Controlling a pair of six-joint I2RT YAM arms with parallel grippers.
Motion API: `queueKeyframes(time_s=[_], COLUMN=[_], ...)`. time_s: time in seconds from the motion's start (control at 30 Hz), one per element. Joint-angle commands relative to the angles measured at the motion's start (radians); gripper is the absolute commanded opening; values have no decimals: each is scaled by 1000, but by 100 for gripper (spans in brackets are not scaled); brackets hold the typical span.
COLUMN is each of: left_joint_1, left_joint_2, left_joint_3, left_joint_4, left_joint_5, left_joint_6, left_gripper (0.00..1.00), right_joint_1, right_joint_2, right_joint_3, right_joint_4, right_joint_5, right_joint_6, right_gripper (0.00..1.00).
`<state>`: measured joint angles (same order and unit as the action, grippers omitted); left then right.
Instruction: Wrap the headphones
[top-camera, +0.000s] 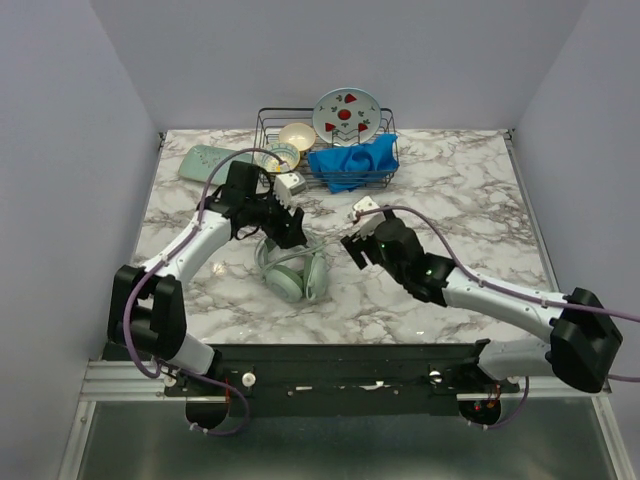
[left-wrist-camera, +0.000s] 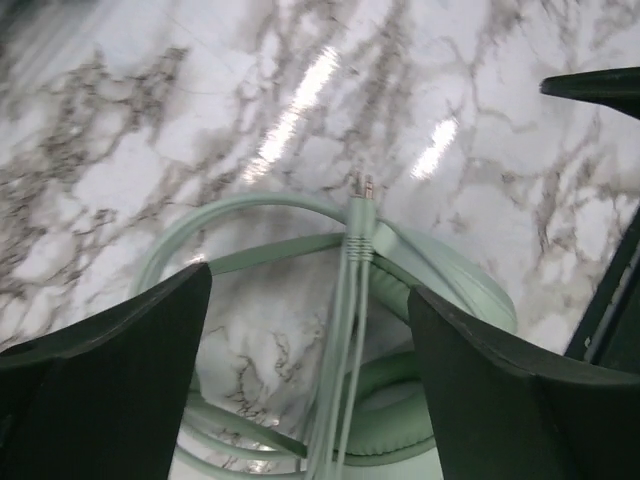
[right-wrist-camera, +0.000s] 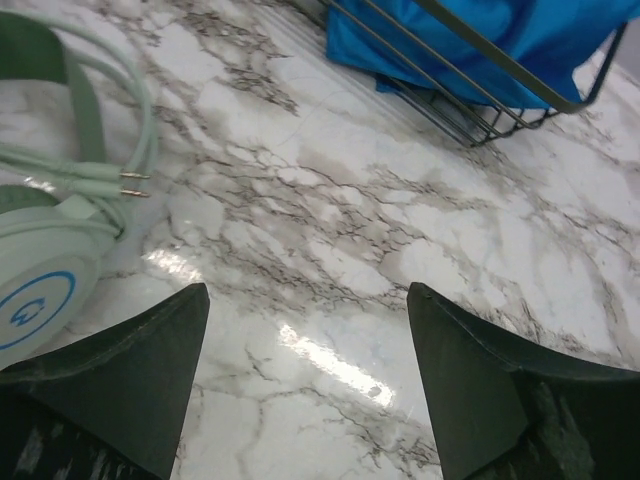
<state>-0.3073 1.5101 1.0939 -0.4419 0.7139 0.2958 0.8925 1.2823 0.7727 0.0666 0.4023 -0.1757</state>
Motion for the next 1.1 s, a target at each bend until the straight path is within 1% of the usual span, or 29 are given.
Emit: queueKeyframes(time_s=[0.0,0.03,0.2,0.23,0.33,0.47,0.5,0.57,0.6,0.67,0.8,0.93,1.03,1.07], left_joint_1=[94,111,218,237,299,430,450,496,505,530,534,534,537,537], left_joint_2=[-88,-93,-113,-114,-108,-99,-99,-102,-111,-128,-181,-206,-206,-205], left_joint_3=[26,27,29,24,0,-35,-40,-58,-68,-103,-152,-172,-177,-177], left_joint_4=[110,117,118,126,146,161,164,167,175,195,224,230,226,224], left_joint_5=[-254,-292,-474,-535,-603,-613,-611,-610,-605,-591,-547,-567,-548,-544], left_joint_6=[-115,-119,-101,-100,-106,-138,-144,-156,-156,-164,-156,-150,-153,-155], left_gripper=[96,99,99,99,99,99,99,99,99,99,99,99,99,99], right_joint_1=[-107,-153,-273,-308,-358,-420,-431,-461,-469,-490,-504,-507,-507,-507], right_joint_2=[-41,-49,-113,-121,-159,-221,-231,-268,-282,-304,-350,-370,-370,-368], right_joint_3=[-23,-33,-64,-67,-88,-122,-130,-153,-159,-180,-199,-211,-211,-210], right_joint_4=[9,7,-25,-31,-56,-62,-94,-96,-99,-99,-100,-100,-99,-99], right_joint_5=[20,4,-33,-33,-14,12,16,41,52,66,66,47,32,1], right_joint_6=[157,210,321,352,395,433,438,452,456,466,463,441,420,404], right_gripper=[89,89,91,91,91,93,93,95,98,99,100,100,100,100])
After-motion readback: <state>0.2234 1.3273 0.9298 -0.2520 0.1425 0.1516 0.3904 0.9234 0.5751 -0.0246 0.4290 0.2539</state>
